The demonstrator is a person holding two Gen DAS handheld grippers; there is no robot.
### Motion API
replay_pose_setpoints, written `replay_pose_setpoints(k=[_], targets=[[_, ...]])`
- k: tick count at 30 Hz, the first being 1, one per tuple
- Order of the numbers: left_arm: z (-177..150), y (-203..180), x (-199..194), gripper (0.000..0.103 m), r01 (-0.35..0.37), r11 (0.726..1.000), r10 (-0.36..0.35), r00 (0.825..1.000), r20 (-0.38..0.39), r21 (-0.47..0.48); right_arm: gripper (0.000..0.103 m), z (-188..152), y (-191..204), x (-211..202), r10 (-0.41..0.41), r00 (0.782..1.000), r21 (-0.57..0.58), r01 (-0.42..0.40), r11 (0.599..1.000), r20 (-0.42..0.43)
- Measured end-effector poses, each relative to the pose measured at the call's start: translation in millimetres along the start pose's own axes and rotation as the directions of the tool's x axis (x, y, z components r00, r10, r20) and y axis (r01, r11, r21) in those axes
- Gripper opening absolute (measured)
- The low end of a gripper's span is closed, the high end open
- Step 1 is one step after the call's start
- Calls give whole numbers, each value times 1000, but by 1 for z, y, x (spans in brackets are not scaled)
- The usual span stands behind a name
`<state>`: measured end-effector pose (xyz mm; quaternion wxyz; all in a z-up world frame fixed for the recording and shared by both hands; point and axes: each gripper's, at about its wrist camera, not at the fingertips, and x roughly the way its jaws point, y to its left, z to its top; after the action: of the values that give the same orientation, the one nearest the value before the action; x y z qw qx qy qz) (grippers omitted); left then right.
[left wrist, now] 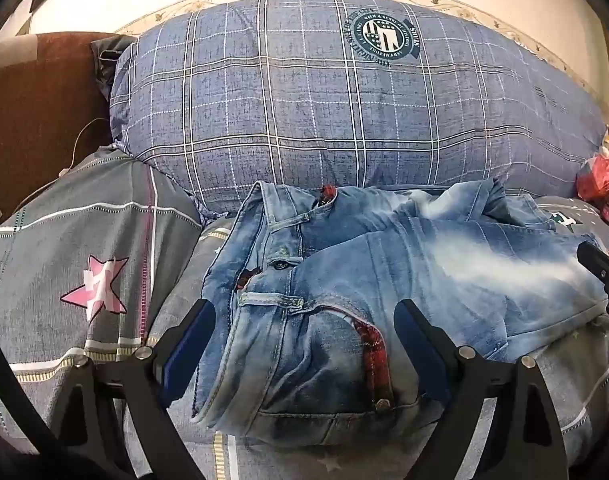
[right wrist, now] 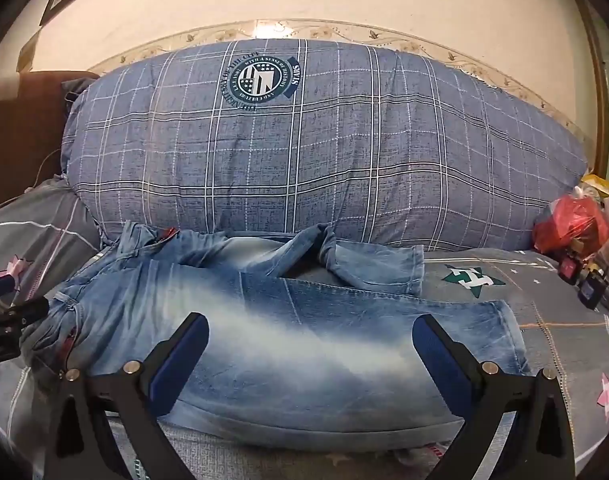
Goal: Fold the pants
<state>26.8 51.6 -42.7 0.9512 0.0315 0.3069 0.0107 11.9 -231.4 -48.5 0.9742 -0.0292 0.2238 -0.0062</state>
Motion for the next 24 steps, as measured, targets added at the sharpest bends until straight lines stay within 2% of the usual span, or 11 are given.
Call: replay_pose_setpoints(k=[18,24], targets=[[-5,12,8,91,-7,1000,7,999,-40,-8,103,1,-8,-4,10,1000,26,-10,1000,-25],[-3,16,16,91,-9,1000,8,997,-74,-12,103,15,-19,6,109,989,75,-101,992,-104]])
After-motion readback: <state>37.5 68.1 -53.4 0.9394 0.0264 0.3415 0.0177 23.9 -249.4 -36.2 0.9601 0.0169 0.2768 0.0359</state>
